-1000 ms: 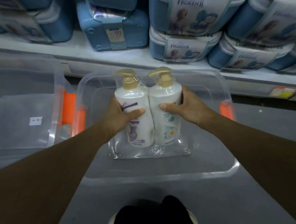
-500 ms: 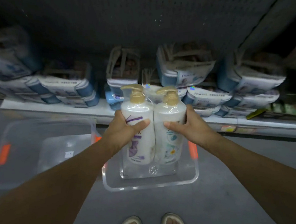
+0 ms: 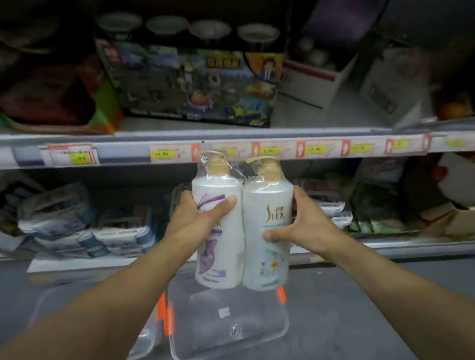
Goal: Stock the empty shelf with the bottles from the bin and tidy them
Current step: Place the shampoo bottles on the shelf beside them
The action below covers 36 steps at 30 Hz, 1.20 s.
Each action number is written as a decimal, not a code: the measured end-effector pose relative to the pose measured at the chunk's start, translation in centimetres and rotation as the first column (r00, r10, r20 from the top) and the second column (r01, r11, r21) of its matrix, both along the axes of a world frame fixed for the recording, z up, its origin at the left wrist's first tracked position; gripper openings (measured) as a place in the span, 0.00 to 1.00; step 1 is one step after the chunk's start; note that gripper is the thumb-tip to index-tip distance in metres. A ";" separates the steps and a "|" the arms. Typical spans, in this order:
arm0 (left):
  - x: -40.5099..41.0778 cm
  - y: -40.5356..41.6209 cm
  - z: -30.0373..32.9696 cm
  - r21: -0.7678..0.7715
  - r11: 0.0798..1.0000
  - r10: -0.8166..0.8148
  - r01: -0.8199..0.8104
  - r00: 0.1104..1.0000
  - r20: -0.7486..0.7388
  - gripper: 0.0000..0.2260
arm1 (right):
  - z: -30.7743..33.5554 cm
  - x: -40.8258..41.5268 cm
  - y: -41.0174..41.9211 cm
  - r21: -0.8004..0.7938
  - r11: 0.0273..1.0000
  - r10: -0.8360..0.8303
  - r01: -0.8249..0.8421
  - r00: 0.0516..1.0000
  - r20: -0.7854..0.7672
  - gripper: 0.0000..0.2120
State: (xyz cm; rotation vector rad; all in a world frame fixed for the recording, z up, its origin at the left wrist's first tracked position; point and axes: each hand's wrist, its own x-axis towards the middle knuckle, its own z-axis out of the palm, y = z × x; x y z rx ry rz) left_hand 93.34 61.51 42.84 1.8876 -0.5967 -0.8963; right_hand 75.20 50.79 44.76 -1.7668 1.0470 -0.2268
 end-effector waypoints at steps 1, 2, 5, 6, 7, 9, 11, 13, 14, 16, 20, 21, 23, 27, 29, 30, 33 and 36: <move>-0.2 -0.1 1.7 -0.020 1.000 -0.007 0.007 1.000 0.001 0.27 | 1.6 -0.3 0.1 -0.015 1.000 -0.009 0.009 1.000 0.017 0.38; -0.3 -0.3 3.3 -0.035 0.999 -0.015 0.015 1.000 -0.003 0.31 | 3.2 -0.6 0.2 -0.036 0.999 -0.017 0.018 0.999 0.030 0.38; -0.6 -0.7 8.1 -0.053 0.997 -0.045 0.047 0.998 0.042 0.42 | 7.9 -1.5 0.5 -0.082 0.995 -0.042 0.048 0.996 0.076 0.37; -0.8 -0.8 9.7 -0.056 0.997 -0.055 0.058 0.998 0.043 0.42 | 9.3 -1.8 0.6 -0.091 0.994 -0.052 0.061 0.994 0.094 0.37; -1.0 -0.9 11.3 -0.068 0.996 -0.055 0.058 0.998 0.040 0.40 | 10.8 -2.1 0.8 -0.101 0.992 -0.067 0.079 0.991 0.112 0.37; -1.4 -1.3 14.2 -0.096 0.995 -0.025 0.031 0.998 0.057 0.32 | 13.9 -2.6 1.1 -0.112 0.988 -0.091 0.109 0.983 0.158 0.34; -1.7 -1.8 17.1 -0.107 0.994 0.009 0.002 0.995 0.102 0.29 | 16.9 -3.1 1.3 -0.128 0.983 -0.100 0.130 0.972 0.214 0.31; -2.0 -2.3 20.1 -0.136 0.991 0.001 0.013 0.994 0.107 0.38 | 19.5 -3.7 1.4 -0.161 0.976 -0.102 0.150 0.956 0.276 0.30; -2.1 -2.6 21.5 -0.151 0.988 -0.005 0.022 0.994 0.110 0.42 | 20.8 -4.0 1.4 -0.182 0.970 -0.101 0.162 0.948 0.303 0.30; -2.4 -3.4 23.9 -0.194 0.980 -0.014 0.034 0.995 0.102 0.47 | 23.1 -4.6 1.4 -0.216 0.961 -0.090 0.173 0.933 0.349 0.32; -3.9 -4.6 29.2 -0.251 0.966 -0.037 0.061 0.994 0.100 0.48 | 27.6 -6.2 1.1 -0.241 0.956 -0.049 0.165 0.905 0.422 0.40; -4.4 -4.9 30.4 -0.266 0.961 -0.050 0.078 0.992 0.113 0.47 | 28.6 -6.7 1.1 -0.246 0.957 -0.040 0.155 0.909 0.415 0.42; -5.5 -5.3 32.7 -0.286 0.953 -0.063 0.100 0.989 0.135 0.46 | 30.2 -7.6 1.0 -0.265 0.954 -0.023 0.139 0.917 0.398 0.45; -7.8 -7.0 36.1 -0.325 0.940 -0.053 0.103 0.986 0.159 0.41 | 32.5 -9.1 -0.1 -0.320 0.932 -0.019 0.167 0.909 0.417 0.48; -9.0 -8.1 37.2 -0.346 0.931 -0.067 0.115 0.987 0.148 0.44 | 33.5 -10.1 -1.1 -0.335 0.924 -0.031 0.184 0.909 0.416 0.48; -9.7 -8.5 37.8 -0.364 0.924 -0.076 0.120 0.988 0.132 0.46 | 33.9 -10.7 -1.8 -0.337 0.923 -0.035 0.189 0.910 0.414 0.49; -11.4 -10.9 38.7 -0.389 0.913 -0.084 0.124 0.989 0.118 0.49 | 35.1 -12.4 -3.8 -0.344 0.920 -0.033 0.186 0.914 0.405 0.49; -13.0 -13.5 39.9 -0.372 0.917 -0.081 0.145 0.980 0.183 0.46 | 36.5 -14.0 -6.7 -0.371 0.913 -0.021 0.169 0.928 0.372 0.49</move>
